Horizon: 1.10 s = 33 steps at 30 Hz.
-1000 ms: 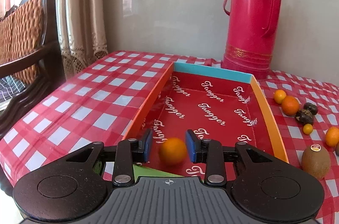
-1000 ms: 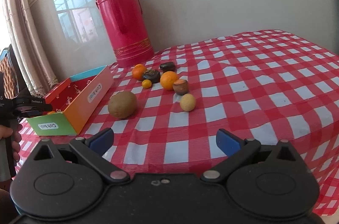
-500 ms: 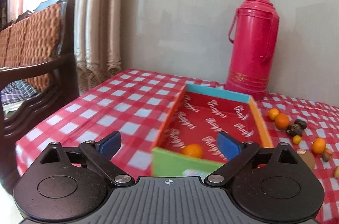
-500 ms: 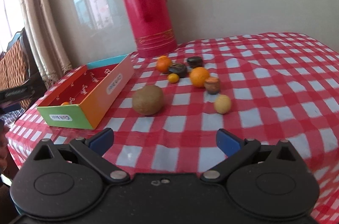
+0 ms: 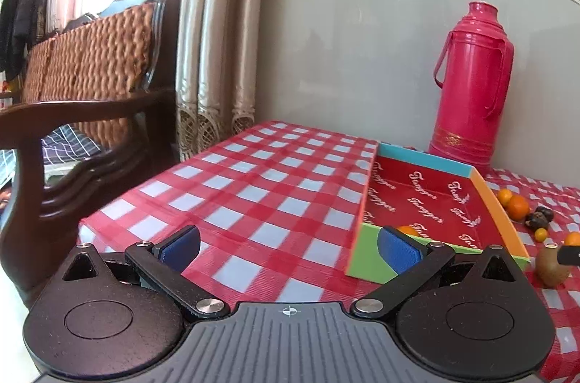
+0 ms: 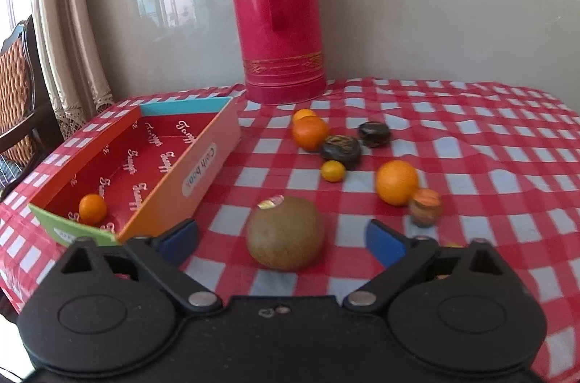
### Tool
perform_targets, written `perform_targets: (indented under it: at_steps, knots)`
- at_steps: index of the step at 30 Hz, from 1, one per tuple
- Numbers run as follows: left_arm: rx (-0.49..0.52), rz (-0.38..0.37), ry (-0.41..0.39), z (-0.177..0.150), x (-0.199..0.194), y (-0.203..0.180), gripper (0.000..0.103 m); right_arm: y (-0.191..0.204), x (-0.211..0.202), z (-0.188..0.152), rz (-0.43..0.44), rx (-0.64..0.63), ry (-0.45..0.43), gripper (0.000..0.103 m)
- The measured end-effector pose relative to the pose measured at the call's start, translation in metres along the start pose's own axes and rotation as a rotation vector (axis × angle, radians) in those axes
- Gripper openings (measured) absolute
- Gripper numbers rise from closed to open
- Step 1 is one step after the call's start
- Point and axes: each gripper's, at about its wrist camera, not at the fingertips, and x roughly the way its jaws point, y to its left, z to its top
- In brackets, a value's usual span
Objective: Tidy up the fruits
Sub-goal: 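Grasp the brown kiwi with the right tool, then carry the kiwi into the box and open the right tool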
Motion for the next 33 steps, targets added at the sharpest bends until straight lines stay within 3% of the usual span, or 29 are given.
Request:
perform_targets:
  at_steps: [5, 8, 12, 14, 22, 33]
  knots:
    - [-0.049, 0.021, -0.015, 0.000, -0.004, 0.018, 0.103, 0.003, 0.019, 0.005, -0.035, -0.024, 0.034, 0.074]
    - [-0.074, 0.028, -0.012, -0.001, -0.003, 0.027, 0.103, 0.002, 0.028, 0.006, -0.038, -0.021, 0.071, 0.061]
    - [-0.088, 0.032, -0.010, -0.002, -0.002, 0.032, 0.103, 0.007, 0.036, 0.004, -0.061, -0.038, 0.099, 0.058]
    - [-0.086, 0.035, -0.012, -0.002, -0.002, 0.033, 0.103, 0.009, 0.039, 0.004, -0.063, -0.043, 0.107, 0.047]
    - [-0.082, 0.046, -0.017, -0.003, -0.002, 0.033, 0.103, 0.015, 0.040, 0.003, -0.070, -0.076, 0.093, 0.044]
    - [-0.090, 0.046, -0.020, -0.003, -0.003, 0.033, 0.103, 0.056, 0.009, 0.041, 0.056, -0.138, -0.022, 0.044]
